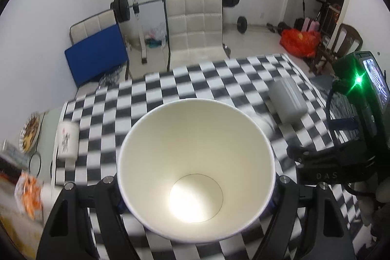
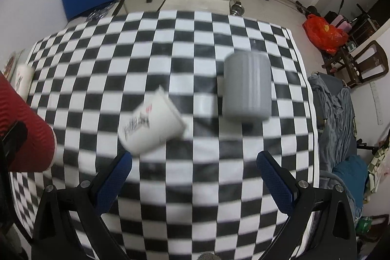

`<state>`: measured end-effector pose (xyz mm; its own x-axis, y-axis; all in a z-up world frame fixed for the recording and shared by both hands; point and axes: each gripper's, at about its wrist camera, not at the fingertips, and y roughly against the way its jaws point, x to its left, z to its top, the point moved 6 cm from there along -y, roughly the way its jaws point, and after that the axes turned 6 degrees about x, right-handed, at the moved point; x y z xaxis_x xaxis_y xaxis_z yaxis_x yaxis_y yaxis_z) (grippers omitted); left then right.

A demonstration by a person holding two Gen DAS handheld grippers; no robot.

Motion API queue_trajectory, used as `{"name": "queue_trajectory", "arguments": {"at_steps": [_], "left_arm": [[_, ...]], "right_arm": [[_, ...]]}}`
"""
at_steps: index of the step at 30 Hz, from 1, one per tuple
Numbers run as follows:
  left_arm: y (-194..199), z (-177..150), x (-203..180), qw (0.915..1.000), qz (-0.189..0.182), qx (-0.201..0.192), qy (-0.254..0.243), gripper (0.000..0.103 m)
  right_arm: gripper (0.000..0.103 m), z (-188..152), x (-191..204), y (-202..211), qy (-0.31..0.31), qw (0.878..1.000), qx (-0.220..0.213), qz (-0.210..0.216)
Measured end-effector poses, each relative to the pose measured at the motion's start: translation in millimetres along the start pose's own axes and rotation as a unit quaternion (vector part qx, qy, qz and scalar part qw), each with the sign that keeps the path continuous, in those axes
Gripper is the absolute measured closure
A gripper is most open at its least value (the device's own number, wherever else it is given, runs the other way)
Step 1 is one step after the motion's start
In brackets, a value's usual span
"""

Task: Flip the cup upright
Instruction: 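Close the left tool on the red cup's rim and lift it, then rotate the held red cup with the left tool toward the right tool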

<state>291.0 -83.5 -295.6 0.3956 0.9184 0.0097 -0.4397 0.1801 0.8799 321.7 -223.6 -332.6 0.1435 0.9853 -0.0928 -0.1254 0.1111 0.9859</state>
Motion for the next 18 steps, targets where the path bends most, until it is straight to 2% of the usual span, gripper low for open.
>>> {"name": "queue_trajectory", "arguments": {"at_steps": [2, 4, 7, 10, 14, 16, 18], "left_arm": [[5, -13, -9, 0.9997, -0.008, 0.02, 0.007, 0.026], [4, -32, -20, 0.9979, -0.028, 0.057, 0.012, 0.026], [-9, -68, -38, 0.9893, -0.062, 0.13, 0.025, 0.026], [-25, -100, -50, 0.9748, -0.093, 0.197, 0.047, 0.026], [-55, -134, -61, 0.9489, -0.131, 0.273, 0.087, 0.026], [-68, -139, -65, 0.937, -0.148, 0.3, 0.102, 0.026], [-81, -139, -65, 0.9303, -0.152, 0.314, 0.114, 0.026]], "right_arm": [[0.0, -23, -5, -1, 0.006, 1.0, 0.01, 0.0], [0.0, -44, -11, -5, 0.009, 1.0, 0.021, 0.005], [0.0, -77, -22, -15, 0.013, 0.999, 0.044, 0.01], [0.0, -102, -33, -30, 0.013, 0.998, 0.066, 0.01], [0.0, -125, -49, -50, 0.0, 0.995, 0.096, 0.011], [0.0, -131, -55, -58, -0.008, 0.994, 0.107, 0.01], [0.0, -135, -58, -62, -0.011, 0.993, 0.115, 0.006]]}}
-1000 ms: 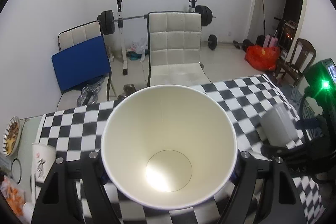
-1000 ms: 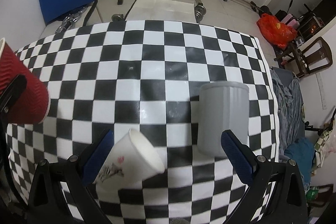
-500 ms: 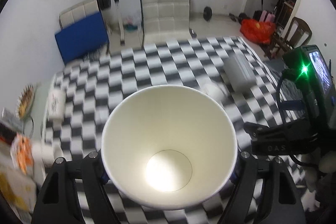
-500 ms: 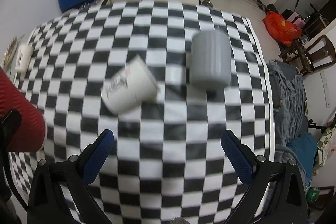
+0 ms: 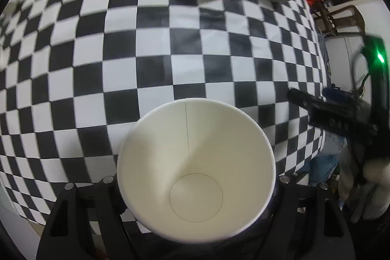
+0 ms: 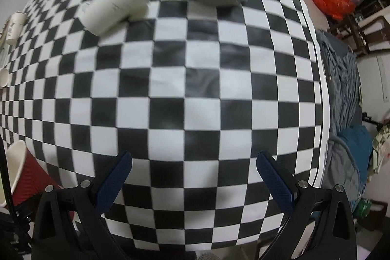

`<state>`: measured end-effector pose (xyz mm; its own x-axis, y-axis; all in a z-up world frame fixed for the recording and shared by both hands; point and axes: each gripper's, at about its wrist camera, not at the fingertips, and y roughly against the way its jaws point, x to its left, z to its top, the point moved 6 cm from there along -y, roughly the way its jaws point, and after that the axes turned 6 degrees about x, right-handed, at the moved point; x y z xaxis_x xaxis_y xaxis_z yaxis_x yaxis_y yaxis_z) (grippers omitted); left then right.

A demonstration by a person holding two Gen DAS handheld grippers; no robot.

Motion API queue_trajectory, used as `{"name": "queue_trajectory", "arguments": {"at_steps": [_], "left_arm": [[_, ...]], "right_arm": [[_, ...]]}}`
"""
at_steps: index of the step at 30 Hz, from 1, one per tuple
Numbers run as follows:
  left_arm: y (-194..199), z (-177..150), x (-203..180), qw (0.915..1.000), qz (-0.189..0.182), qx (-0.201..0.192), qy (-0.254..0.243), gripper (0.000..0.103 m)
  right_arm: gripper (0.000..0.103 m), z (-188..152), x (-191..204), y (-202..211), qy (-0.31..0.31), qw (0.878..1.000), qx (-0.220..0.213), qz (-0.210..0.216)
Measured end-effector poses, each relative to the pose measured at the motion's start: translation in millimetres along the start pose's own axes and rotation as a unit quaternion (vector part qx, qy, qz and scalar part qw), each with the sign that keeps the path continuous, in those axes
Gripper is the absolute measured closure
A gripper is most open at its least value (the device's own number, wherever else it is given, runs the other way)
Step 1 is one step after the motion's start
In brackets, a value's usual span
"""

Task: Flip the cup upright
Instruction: 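Rotate the held red cup with the left tool toward the right tool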

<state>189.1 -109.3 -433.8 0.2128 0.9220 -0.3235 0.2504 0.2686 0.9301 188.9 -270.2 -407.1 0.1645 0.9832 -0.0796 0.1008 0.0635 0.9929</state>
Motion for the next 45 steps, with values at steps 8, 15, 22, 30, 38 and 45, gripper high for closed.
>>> {"name": "queue_trajectory", "arguments": {"at_steps": [8, 15, 22, 30, 38, 45], "left_arm": [[-23, 36, -2, 0.9997, 0.019, 0.012, 0.013, 0.024], [-38, 50, 2, 0.9985, 0.045, 0.017, 0.025, 0.023], [-43, 44, -5, 0.9982, 0.056, 0.012, 0.018, 0.023], [-40, 39, -27, 0.9984, 0.052, -0.006, 0.022, 0.016], [-37, 27, -32, 0.9987, 0.039, -0.019, 0.025, 0.016], [5, 19, -32, 0.9975, 0.033, -0.061, 0.017, 0.015]], "right_arm": [[0.0, 3, 0, -6, -0.02, 1.0, 0.021, 0.007], [0.0, 14, -1, 2, -0.052, 0.998, 0.018, 0.014], [0.0, 13, 1, 6, -0.064, 0.998, 0.018, 0.02], [0.0, 8, 1, -2, -0.079, 0.996, 0.018, 0.035], [0.0, -8, 2, 2, -0.081, 0.996, 0.013, 0.046], [0.0, -22, 1, 11, -0.088, 0.994, 0.009, 0.06]]}}
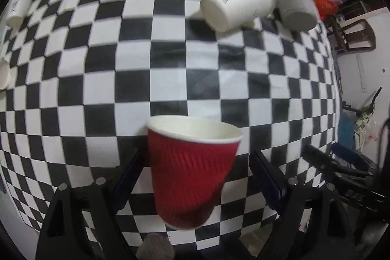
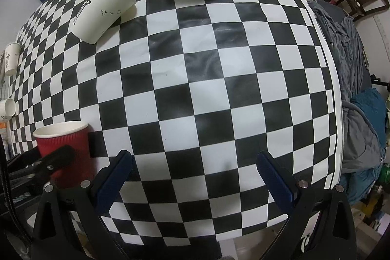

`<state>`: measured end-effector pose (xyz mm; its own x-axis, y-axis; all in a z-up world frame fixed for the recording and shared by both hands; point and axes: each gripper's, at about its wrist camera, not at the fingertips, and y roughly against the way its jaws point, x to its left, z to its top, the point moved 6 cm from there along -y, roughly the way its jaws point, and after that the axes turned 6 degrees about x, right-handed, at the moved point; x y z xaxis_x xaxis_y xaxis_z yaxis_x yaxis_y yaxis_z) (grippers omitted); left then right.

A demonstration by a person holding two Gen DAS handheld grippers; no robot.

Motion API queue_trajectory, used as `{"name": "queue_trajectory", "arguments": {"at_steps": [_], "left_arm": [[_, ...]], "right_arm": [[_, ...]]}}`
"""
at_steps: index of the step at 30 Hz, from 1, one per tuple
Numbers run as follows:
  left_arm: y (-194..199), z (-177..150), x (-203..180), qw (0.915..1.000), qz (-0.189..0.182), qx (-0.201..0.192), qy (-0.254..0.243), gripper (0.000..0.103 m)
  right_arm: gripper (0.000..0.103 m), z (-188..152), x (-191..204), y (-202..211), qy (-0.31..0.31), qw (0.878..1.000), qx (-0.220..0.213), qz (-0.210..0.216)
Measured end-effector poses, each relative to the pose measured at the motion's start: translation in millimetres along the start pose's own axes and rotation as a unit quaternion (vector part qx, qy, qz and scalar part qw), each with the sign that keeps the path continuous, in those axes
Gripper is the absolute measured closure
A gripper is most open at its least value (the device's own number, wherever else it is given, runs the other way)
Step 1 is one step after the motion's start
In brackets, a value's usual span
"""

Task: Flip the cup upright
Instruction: 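Rotate the held red cup with the left tool toward the right tool, then grasp the red cup with the right tool while the left tool releases it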

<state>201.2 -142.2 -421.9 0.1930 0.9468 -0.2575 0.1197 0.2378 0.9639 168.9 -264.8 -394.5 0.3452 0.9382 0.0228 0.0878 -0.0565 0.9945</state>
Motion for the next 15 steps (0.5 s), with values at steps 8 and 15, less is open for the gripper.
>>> {"name": "queue_trajectory", "arguments": {"at_steps": [8, 15], "left_arm": [[76, -6, 10, 0.9916, 0.051, -0.118, -0.019, 0.011], [119, -26, 61, 0.9657, 0.151, -0.211, 0.005, 0.01]], "right_arm": [[0.0, -19, 5, 24, 0.001, 0.999, -0.013, 0.032], [0.0, -50, 59, 49, 0.012, 0.997, -0.027, 0.066]]}}
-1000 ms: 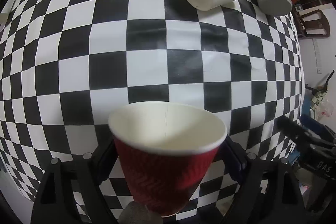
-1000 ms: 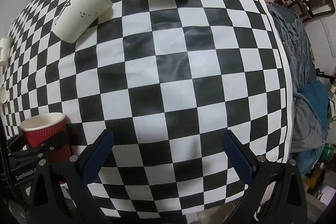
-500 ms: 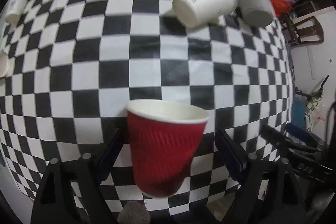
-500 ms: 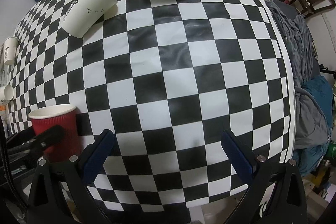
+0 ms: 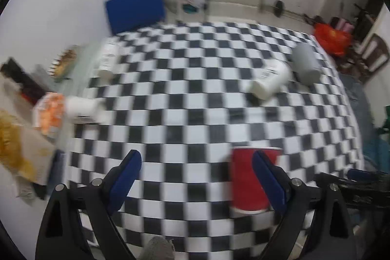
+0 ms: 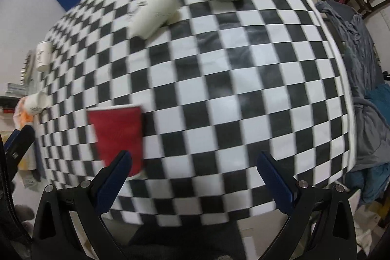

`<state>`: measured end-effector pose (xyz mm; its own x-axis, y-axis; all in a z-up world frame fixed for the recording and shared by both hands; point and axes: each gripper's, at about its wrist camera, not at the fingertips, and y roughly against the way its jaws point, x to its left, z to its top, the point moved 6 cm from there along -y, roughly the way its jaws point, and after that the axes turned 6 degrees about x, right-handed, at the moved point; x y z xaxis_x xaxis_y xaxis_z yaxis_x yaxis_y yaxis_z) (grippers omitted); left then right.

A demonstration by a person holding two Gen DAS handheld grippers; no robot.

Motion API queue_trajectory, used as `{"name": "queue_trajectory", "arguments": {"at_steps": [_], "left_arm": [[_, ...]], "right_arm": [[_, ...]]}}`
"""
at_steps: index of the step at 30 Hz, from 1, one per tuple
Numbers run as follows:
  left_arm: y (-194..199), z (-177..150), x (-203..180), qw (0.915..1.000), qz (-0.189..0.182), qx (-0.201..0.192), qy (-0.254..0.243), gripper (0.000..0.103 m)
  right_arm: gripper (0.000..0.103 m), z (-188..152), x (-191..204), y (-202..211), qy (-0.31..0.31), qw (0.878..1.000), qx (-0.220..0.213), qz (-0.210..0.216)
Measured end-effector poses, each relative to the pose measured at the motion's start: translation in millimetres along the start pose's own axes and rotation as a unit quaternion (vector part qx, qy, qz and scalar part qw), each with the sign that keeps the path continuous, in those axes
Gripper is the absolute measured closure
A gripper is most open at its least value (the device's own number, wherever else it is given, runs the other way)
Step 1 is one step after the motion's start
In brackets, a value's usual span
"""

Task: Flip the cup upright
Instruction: 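Grasp the red cup with the right tool while the left tool releases it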

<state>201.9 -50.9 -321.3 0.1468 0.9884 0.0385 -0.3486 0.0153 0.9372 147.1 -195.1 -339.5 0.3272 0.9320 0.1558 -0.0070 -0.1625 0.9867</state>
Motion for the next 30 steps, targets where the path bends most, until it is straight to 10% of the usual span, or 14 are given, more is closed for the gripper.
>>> {"name": "queue_trajectory", "arguments": {"at_steps": [22, 30], "left_arm": [[-95, -46, 77, 0.992, 0.054, 0.108, 0.036, 0.01], [-98, -48, 77, 0.9918, 0.045, 0.115, 0.034, 0.01]], "right_arm": [[0.001, 30, 105, -86, 0.047, 0.994, 0.1, 0.012], [0.019, 37, 108, -109, 0.043, 0.989, 0.139, 0.011]]}}
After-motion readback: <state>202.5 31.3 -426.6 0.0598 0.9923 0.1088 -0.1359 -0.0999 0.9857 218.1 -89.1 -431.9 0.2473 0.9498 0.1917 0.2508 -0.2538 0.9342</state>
